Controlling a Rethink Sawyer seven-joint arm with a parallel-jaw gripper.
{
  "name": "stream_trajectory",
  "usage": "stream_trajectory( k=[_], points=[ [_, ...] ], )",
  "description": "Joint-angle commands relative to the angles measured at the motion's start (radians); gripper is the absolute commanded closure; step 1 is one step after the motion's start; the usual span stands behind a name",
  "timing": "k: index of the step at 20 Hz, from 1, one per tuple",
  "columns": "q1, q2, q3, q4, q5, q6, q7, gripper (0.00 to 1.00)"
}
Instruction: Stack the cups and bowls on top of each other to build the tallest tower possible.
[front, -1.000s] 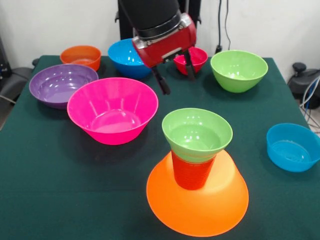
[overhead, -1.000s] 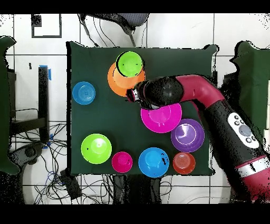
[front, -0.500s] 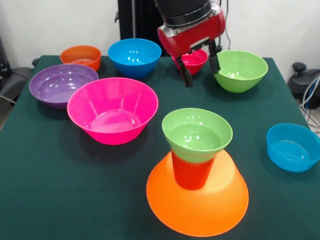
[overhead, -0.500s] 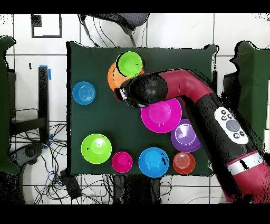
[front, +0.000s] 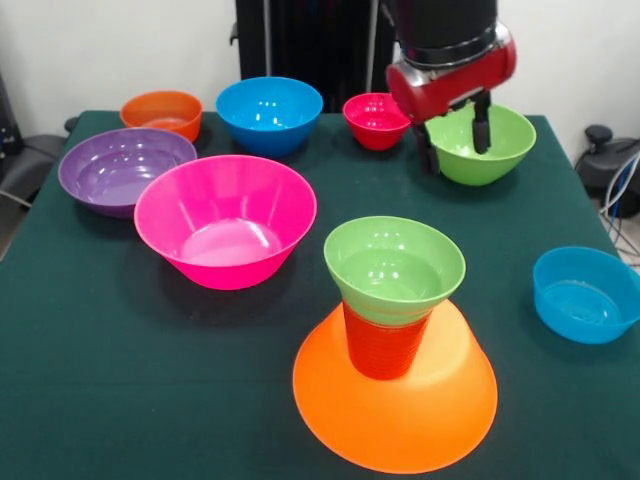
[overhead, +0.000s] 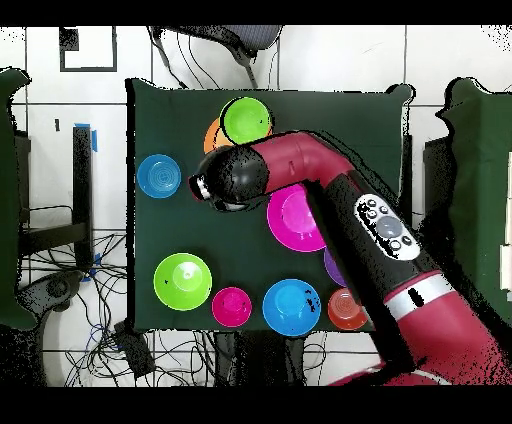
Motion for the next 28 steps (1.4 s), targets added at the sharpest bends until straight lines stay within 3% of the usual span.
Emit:
stream_trajectory(
  k=[1, 5, 14, 21, 28],
  points=[
    [0.099, 0.079, -0.196, -0.016, -0.023, 0.004, 0.193, 0.0],
    [0.082, 0.131, -0.187, -0.017, 0.046, 0.071, 0.118, 0.0],
    [0.121, 0.153, -0.249, -0.032, 0.082, 0.141, 0.116, 0.0],
    [0.12, 0.14, -0.257, 0.02, 0.102, 0.143, 0.104, 0.0],
    [0.119, 0.177, -0.231, 0.036, 0.124, 0.127, 0.048, 0.0]
  ],
)
